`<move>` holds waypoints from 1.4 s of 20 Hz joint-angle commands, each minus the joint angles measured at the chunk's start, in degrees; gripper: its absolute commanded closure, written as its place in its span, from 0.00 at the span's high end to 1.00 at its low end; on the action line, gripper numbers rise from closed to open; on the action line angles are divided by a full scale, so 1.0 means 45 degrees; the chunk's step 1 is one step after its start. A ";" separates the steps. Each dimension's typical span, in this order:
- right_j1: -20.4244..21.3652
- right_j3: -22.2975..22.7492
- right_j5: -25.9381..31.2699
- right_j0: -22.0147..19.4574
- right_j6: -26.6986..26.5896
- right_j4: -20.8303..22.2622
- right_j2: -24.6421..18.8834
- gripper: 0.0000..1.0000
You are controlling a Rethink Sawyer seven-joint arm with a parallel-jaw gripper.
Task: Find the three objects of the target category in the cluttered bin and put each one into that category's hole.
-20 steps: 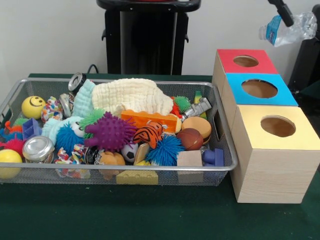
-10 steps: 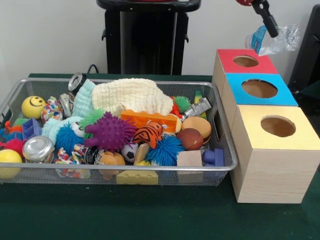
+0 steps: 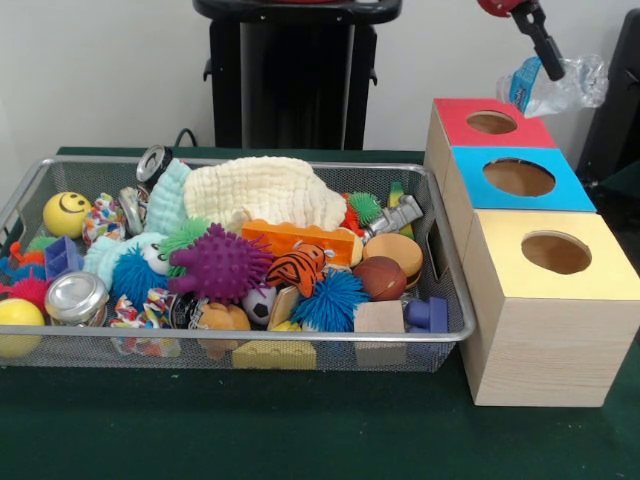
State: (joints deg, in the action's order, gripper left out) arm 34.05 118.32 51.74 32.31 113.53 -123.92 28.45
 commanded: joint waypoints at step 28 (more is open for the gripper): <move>-0.1905 -0.2576 0.1171 -0.1625 -0.5745 0.0086 -0.1152 0.00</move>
State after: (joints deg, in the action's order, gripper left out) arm 26.93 109.18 52.04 28.50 107.91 -128.11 28.42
